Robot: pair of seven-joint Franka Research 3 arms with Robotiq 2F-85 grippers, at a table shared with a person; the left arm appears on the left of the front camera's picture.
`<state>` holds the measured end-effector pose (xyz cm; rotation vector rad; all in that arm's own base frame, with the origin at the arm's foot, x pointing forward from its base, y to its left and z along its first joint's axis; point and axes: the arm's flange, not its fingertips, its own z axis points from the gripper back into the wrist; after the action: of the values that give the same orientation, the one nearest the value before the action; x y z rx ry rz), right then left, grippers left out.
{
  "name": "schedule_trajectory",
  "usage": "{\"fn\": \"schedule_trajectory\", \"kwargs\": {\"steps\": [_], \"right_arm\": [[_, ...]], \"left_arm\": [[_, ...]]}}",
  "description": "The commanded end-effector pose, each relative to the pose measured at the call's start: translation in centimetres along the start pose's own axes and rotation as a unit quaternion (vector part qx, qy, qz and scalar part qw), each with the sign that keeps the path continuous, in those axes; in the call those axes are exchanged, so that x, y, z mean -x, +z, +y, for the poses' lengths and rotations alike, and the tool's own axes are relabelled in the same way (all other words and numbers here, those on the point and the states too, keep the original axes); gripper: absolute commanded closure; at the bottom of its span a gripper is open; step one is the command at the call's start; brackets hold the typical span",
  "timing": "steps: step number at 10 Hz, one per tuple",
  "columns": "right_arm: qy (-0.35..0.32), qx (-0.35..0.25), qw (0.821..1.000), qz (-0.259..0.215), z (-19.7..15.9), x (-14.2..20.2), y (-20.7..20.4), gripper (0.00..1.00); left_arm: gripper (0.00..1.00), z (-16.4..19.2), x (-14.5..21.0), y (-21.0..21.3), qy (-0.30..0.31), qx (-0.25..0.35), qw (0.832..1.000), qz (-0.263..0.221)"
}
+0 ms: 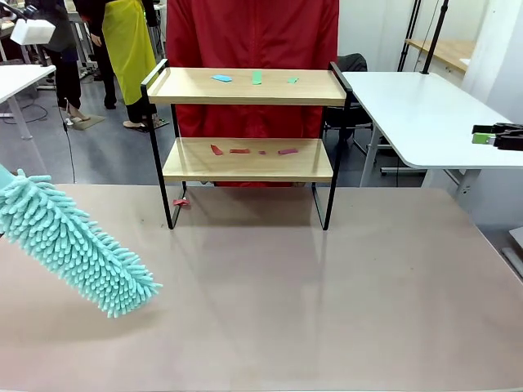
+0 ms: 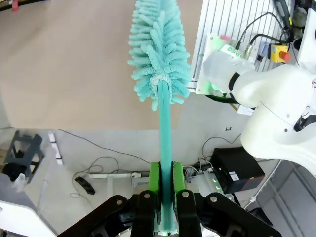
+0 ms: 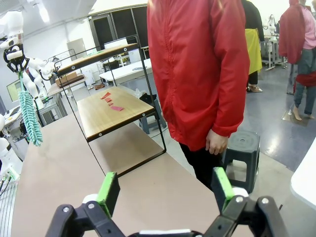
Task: Clean the shelf.
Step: Clean the specific section of the Shelf indicated by the human with the Duster.
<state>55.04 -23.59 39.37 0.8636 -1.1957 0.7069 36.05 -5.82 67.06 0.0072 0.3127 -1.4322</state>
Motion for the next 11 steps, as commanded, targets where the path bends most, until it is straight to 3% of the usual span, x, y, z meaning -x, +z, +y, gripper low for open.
{"fn": "schedule_trajectory", "kwargs": {"steps": [1, 11], "right_arm": [[0.003, -0.001, 1.0, 0.0, 0.06, -0.28, -0.09, 0.0], [0.003, -0.001, 1.0, 0.0, 0.06, -0.28, -0.09, 0.0]], "left_arm": [[0.87, -0.27, 0.11, 0.16, 0.005, -0.004, 1.0, -0.012], [0.87, -0.27, 0.11, 0.16, 0.005, -0.004, 1.0, -0.012]]}}
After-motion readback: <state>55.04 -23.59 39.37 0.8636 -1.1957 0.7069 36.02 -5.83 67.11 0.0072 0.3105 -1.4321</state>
